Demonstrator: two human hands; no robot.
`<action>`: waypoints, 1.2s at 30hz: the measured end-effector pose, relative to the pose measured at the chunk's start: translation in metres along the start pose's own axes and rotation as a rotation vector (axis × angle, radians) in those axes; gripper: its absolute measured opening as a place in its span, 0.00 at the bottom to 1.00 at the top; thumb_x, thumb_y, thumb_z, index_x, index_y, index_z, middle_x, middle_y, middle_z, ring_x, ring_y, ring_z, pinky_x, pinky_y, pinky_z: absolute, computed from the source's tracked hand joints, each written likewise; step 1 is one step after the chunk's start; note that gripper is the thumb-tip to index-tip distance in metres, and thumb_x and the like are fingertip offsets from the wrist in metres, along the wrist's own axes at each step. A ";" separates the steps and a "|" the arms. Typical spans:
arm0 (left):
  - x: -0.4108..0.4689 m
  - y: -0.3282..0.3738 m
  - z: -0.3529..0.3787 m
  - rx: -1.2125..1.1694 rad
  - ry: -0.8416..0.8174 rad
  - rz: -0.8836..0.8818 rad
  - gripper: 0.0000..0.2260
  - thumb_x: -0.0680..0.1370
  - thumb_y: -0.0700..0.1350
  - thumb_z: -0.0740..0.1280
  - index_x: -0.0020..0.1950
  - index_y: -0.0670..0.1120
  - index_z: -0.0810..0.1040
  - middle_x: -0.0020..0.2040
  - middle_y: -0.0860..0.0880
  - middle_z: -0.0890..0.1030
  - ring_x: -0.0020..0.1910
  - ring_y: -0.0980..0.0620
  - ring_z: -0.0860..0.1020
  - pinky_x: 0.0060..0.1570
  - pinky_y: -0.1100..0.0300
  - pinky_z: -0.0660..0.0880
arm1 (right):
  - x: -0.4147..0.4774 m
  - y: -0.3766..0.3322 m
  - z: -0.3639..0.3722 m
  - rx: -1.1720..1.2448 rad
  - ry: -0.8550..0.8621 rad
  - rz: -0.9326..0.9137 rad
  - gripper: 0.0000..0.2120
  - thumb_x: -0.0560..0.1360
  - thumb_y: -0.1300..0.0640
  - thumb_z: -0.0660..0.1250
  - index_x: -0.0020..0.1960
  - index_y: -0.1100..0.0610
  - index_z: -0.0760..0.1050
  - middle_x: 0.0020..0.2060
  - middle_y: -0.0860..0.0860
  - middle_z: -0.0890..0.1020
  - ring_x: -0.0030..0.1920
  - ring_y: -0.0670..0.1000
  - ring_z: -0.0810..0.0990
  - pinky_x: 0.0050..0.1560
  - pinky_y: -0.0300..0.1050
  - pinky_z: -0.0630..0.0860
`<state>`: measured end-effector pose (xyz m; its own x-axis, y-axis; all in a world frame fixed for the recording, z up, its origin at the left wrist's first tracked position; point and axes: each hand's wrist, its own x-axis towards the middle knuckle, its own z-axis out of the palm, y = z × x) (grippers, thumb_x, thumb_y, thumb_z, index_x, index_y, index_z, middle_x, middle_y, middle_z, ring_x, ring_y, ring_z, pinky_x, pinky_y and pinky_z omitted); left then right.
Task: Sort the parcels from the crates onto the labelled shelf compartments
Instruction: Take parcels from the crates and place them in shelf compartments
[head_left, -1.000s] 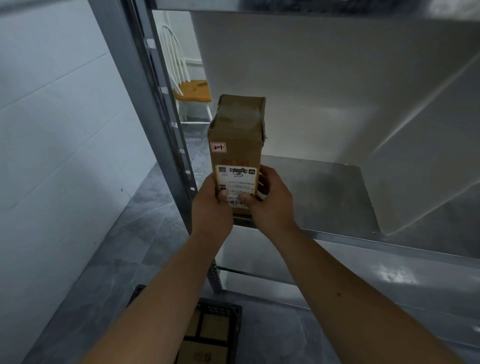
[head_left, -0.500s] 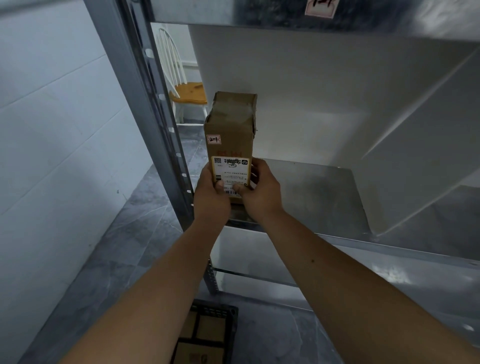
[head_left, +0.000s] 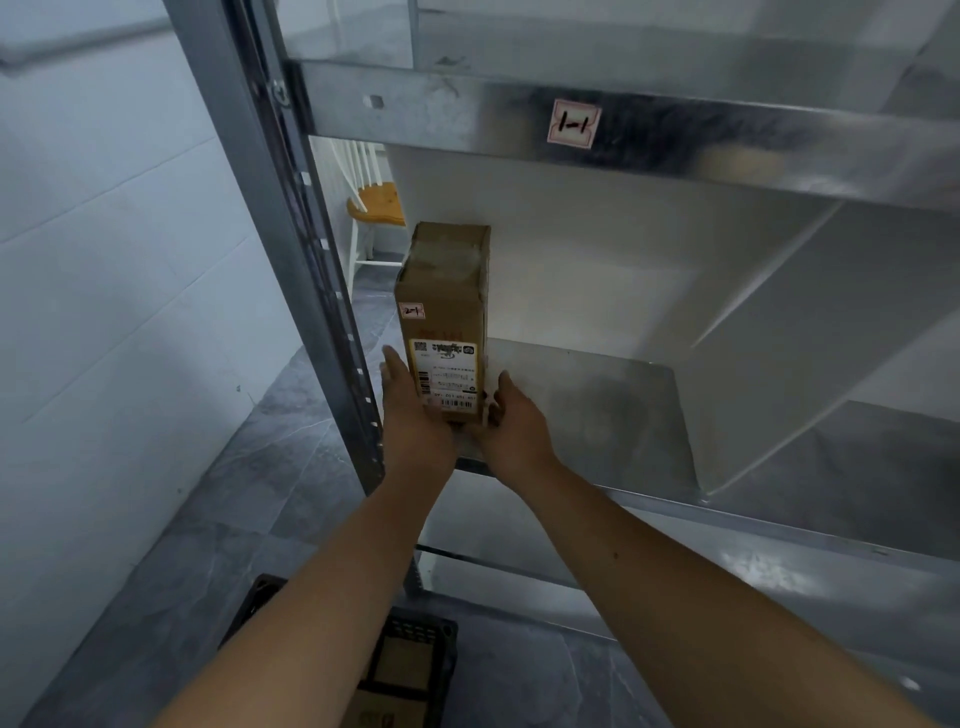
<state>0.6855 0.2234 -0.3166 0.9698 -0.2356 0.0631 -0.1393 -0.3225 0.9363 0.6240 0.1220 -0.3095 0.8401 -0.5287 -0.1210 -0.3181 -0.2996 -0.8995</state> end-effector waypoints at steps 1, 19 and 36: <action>-0.007 -0.004 -0.001 0.013 -0.006 -0.026 0.38 0.85 0.33 0.59 0.85 0.56 0.40 0.86 0.50 0.52 0.84 0.49 0.56 0.81 0.45 0.60 | -0.004 0.002 -0.003 0.027 -0.008 0.016 0.38 0.80 0.64 0.71 0.83 0.60 0.56 0.75 0.57 0.72 0.74 0.58 0.73 0.71 0.43 0.70; -0.185 0.018 -0.054 -0.115 0.232 -0.421 0.19 0.83 0.46 0.69 0.74 0.53 0.75 0.66 0.54 0.78 0.66 0.55 0.76 0.70 0.49 0.74 | -0.101 0.026 -0.016 0.140 -0.316 0.241 0.21 0.75 0.60 0.77 0.66 0.59 0.80 0.55 0.53 0.85 0.57 0.52 0.84 0.63 0.49 0.81; -0.270 -0.139 -0.112 -0.294 0.517 -1.005 0.17 0.81 0.48 0.71 0.69 0.48 0.79 0.65 0.51 0.80 0.62 0.54 0.76 0.61 0.60 0.71 | -0.152 0.081 0.145 -0.321 -0.786 0.292 0.18 0.73 0.57 0.78 0.61 0.59 0.81 0.53 0.54 0.85 0.57 0.57 0.84 0.63 0.56 0.81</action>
<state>0.4652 0.4343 -0.4247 0.5927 0.4283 -0.6821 0.7236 0.0888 0.6845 0.5343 0.2931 -0.4249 0.7273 0.0428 -0.6850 -0.5743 -0.5084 -0.6416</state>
